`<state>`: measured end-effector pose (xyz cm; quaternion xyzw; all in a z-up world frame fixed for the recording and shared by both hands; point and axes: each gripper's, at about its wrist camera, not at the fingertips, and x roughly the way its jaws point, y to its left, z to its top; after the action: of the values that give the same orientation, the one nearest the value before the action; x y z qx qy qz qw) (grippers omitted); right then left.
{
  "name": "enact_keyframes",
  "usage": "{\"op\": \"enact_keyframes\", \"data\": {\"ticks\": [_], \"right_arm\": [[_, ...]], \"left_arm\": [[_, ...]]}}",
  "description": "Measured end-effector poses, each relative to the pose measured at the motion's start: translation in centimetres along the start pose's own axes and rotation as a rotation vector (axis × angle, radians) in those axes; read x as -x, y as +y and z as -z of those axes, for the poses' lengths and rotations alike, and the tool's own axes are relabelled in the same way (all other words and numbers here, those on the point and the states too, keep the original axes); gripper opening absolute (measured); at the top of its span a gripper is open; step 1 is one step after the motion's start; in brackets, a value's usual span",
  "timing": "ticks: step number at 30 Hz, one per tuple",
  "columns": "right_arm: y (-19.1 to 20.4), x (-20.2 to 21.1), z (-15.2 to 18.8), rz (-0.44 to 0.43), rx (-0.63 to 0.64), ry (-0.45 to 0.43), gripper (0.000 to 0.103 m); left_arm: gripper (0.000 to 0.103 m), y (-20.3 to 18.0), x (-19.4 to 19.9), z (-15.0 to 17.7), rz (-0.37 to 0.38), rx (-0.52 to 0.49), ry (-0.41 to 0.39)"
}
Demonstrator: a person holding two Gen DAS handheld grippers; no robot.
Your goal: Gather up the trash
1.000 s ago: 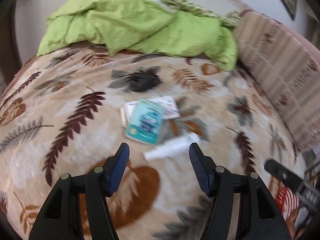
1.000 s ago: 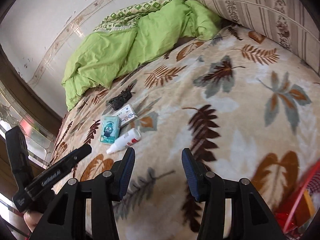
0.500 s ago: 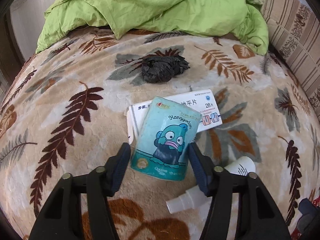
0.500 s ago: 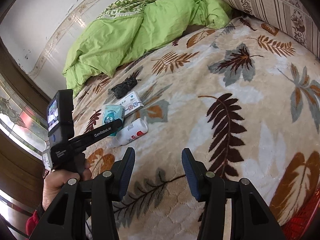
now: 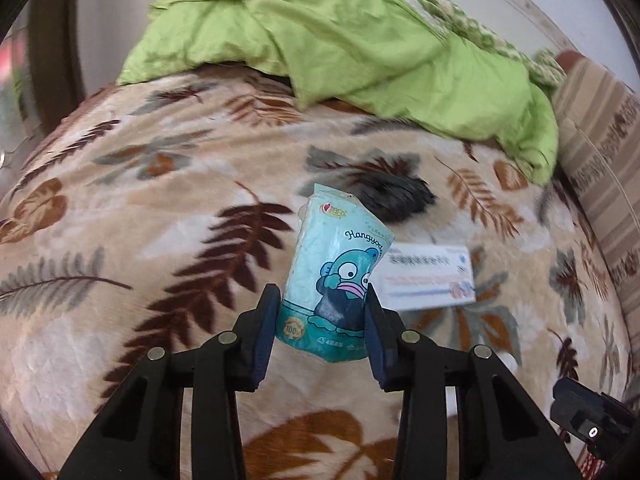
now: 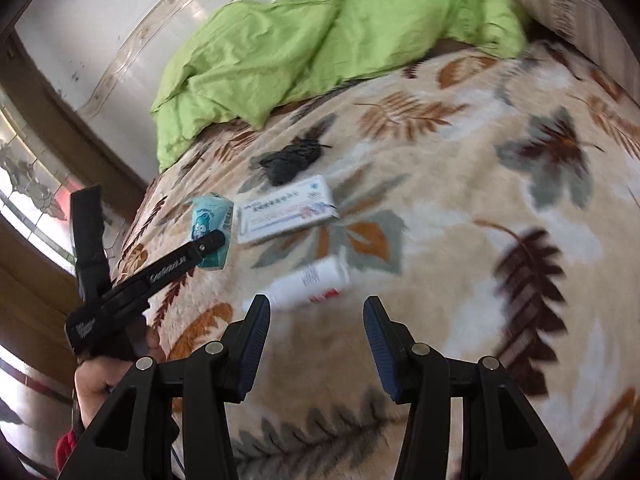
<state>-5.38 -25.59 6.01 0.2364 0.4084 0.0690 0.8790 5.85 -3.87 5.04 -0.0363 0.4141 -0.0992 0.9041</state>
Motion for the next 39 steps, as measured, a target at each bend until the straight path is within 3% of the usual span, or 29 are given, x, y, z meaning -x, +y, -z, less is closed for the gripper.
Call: {"op": "enact_keyframes", "data": {"ticks": [3, 11, 17, 20, 27, 31, 34, 39], "right_arm": [[0.8, -3.0, -2.2, -0.063, 0.014, 0.057, 0.052], [-0.6, -9.3, -4.2, -0.091, -0.011, 0.18, 0.052], [-0.4, -8.0, -1.7, -0.138, -0.003, 0.269, 0.052], [0.8, -7.4, -0.1, -0.104, 0.055, 0.283, 0.052], [2.4, -8.9, -0.1, 0.014, 0.103, 0.235, 0.051], [3.5, -9.0, 0.7, 0.099, 0.174, 0.21, 0.034], [3.4, -7.7, 1.5, 0.136, 0.186, 0.17, 0.032], [3.9, -3.6, 1.6, 0.195, 0.207, -0.01, 0.032]], "left_arm": [[0.039, 1.4, 0.1, -0.4, -0.016, 0.046, -0.007], [0.039, 2.0, 0.1, -0.5, -0.023, 0.043, -0.013], [0.039, 2.1, 0.2, -0.8, 0.0, 0.059, -0.011], [0.039, 1.9, 0.3, -0.8, 0.004, 0.052, -0.013], [0.039, 1.9, 0.8, -0.7, 0.017, 0.042, -0.022], [0.039, 1.9, 1.2, -0.6, 0.021, 0.04, -0.028], [0.039, 1.5, 1.5, -0.5, 0.024, 0.031, -0.036], [0.039, 0.5, 2.6, 0.3, 0.026, 0.0, -0.058]]}}
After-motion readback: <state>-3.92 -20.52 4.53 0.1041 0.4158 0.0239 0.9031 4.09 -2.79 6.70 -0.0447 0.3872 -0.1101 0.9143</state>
